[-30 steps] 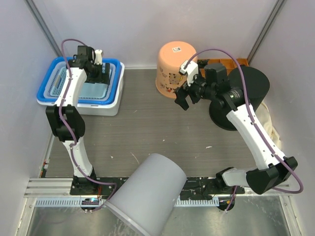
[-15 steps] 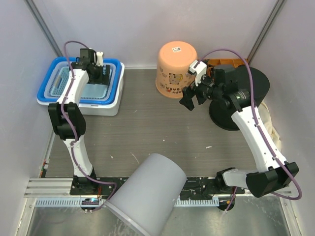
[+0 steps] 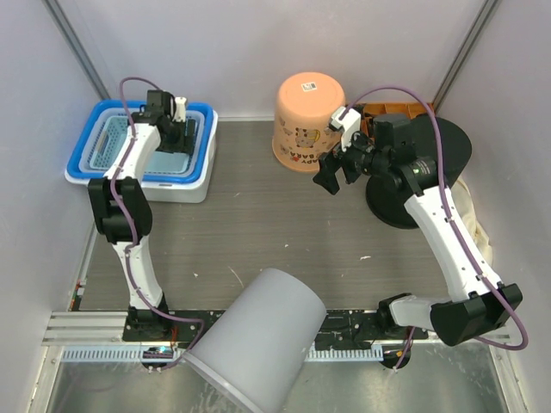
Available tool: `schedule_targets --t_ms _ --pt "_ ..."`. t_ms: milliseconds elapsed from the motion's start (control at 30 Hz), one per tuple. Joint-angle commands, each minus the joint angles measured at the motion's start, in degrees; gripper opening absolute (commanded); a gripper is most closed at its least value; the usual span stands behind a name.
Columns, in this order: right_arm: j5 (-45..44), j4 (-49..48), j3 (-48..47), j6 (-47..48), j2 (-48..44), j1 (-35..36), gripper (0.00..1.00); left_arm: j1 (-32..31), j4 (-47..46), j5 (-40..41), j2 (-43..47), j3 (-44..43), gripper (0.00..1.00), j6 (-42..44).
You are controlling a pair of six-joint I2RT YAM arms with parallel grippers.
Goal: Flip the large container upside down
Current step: Pick up the container from the container.
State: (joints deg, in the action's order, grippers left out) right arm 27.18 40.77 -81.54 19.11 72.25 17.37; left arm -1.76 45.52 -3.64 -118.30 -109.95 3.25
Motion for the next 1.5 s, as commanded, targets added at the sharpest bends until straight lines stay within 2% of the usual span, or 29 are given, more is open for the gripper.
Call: schedule_targets --t_ms 0,133,233,267,300,333,367,433,467,500,567,600,800,933,1167,1300,1467 --pt "1.22 -2.85 -0.93 -1.19 -2.40 -0.41 1.00 -3.07 -0.53 2.01 -0.37 2.58 0.58 0.77" --pt "1.26 -2.89 -0.87 -1.27 -2.94 -0.65 1.00 -3.25 0.33 4.49 -1.77 1.37 0.31 0.89" --pt "1.45 -2.97 -0.83 -1.51 -3.24 -0.98 1.00 -3.31 1.04 6.63 -2.14 0.29 0.25 1.17" --pt "1.59 -2.99 -0.83 -1.60 -3.34 -1.08 1.00 -3.33 1.11 7.63 -2.23 0.04 0.27 1.27" --pt "1.76 -3.05 -0.77 -1.73 -3.43 -1.22 1.00 -3.34 1.40 8.09 -2.42 -0.18 0.33 1.63" --pt "1.95 -3.13 -0.67 -1.86 -3.56 -1.38 1.00 -3.38 1.49 8.61 -2.75 -0.52 0.48 2.00" --pt "2.06 -3.23 -0.64 -1.95 -3.68 -1.52 1.00 -3.46 1.50 9.33 -3.06 -0.89 0.55 2.29" --pt "2.09 -3.24 -0.86 -2.06 -3.77 -1.63 1.00 -3.66 1.50 11.91 -3.69 -1.19 0.60 3.17" --pt "2.13 -3.18 -1.09 -2.14 -3.74 -1.68 1.00 -3.83 1.50 13.97 -3.95 -1.20 0.59 3.85" --pt "2.15 -3.16 -1.34 -2.28 -3.73 -1.70 1.00 -3.88 1.50 15.14 -4.02 -1.13 0.48 4.52" --pt "2.41 -3.07 -1.73 -2.44 -3.86 -1.69 1.00 -4.04 1.32 18.38 -4.27 -1.49 0.04 5.30" --pt "2.66 -3.07 -1.87 -2.49 -3.98 -1.76 1.00 -4.04 1.45 18.77 -4.32 -1.71 0.00 5.55" --pt "3.28 -3.05 -1.71 -2.80 -5.41 -2.40 1.00 -4.13 1.50 17.82 -3.13 -1.44 0.00 5.31" --pt "3.75 -3.03 -1.74 -3.20 -6.38 -3.07 1.00 -4.39 5.02 15.47 0.16 -3.98 0.00 5.64" --pt "2.96 -1.58 -3.82 -2.15 -7.28 -3.22 1.00 -4.75 14.71 1.66 12.52 -15.94 0.00 7.99" --pt "2.35 -1.22 -3.37 -1.54 -7.88 -3.21 1.00 -4.74 23.03 -3.80 15.67 -26.60 0.00 7.51" --pt "1.80 -1.17 -2.94 -1.30 -8.24 -3.24 1.00 -4.74 26.72 -8.67 19.54 -33.51 0.00 5.26"
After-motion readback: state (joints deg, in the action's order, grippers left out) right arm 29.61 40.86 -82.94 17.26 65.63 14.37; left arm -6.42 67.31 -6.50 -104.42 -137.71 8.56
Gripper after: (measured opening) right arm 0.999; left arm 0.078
